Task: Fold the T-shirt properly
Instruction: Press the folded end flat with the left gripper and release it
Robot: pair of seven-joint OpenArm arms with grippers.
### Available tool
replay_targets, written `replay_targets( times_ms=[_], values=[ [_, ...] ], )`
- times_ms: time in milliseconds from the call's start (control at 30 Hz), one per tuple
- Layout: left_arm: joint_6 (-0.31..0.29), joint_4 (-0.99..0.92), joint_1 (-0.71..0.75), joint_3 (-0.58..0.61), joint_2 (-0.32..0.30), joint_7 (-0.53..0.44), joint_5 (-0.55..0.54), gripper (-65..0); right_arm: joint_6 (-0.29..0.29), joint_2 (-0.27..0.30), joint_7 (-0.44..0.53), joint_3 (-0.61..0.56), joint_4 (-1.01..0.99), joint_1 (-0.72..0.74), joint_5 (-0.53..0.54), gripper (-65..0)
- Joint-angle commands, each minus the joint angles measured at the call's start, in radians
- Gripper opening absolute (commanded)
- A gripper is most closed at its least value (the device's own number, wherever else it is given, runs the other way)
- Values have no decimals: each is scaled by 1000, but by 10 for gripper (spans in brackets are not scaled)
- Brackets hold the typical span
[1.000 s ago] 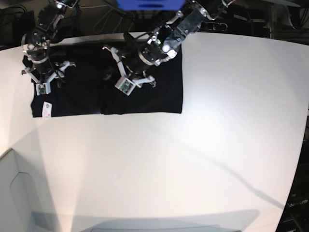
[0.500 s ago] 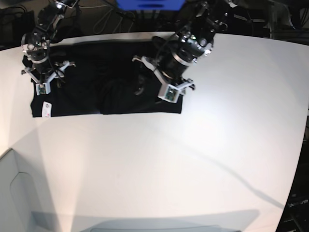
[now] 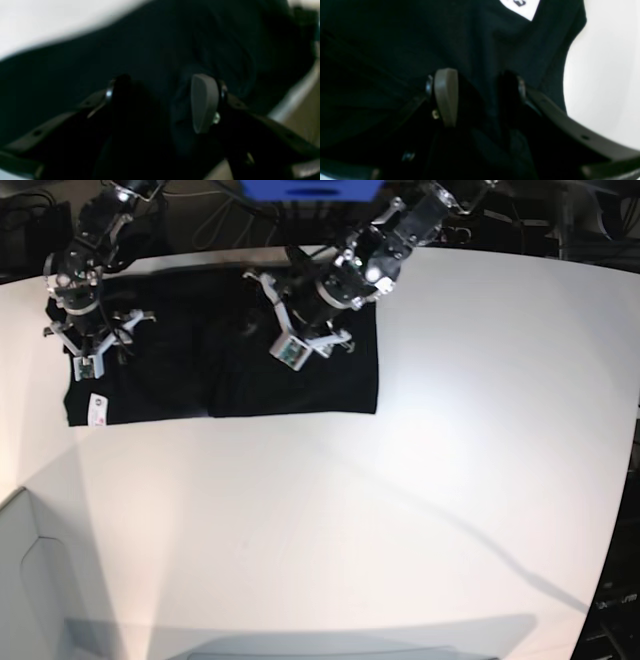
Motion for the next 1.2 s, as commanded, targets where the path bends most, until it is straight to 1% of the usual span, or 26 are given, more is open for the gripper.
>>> replay_targets(
  times_ms=[0,100,167,233,333,433,567,633,700,767,800,867,1000,1100,1167],
  values=[
    [-4,19,-28,34,5,-36,-5,-284,7,7,-3,24,28,12,-12,-348],
    [-4,22,-67,125,5,-34,-5,-284,7,-1,-3,47,68,23,-10,-348],
    [-4,22,-85,165,5,-37,-5,-284,7,-1,-3,49,98,29,-10,-348],
    [-4,22,-101,180,5,-37,-5,-284,7,-1,-3,50,120,34,-10,-348],
    [-2,29,-101,166,0,-40,-5,-284,7,2,-3,50,151,32,-10,-348],
    [-2,74,-78,88,-36,-40,-6,-284,7,2,-3,55,184,29,-10,-348],
    [-4,147,-10,-87,-73,-42,-6,-284,7,5,-3,118,186,54,-12,-348],
    [-4,152,10,-185,-76,-42,-6,-284,7,8,-5,142,146,71,-12,-348],
    [-5,147,18,-272,-72,-42,-6,-283,7,36,-5,156,85,85,-12,-348],
    [-5,103,18,-329,-72,-42,-6,-283,7,48,-5,162,26,92,-12,-348],
    [-5,80,18,-348,-72,-42,-6,-283,7,53,-5,161,0,94,-12,-348],
    [-5,20,8,-366,-69,-42,-6,-283,7,81,-5,158,-43,94,-12,-348],
    [-5,-72,-19,-366,-67,-42,-6,-283,7,91,-5,162,-118,121,-12,-348],
    [-5,-115,-25,-372,-46,-42,-6,-283,7,108,-5,158,-170,124,-12,-348],
    [-5,-129,-25,-372,-43,-42,-6,-283,7,107,-5,158,-187,124,-10,-348]
  ],
)
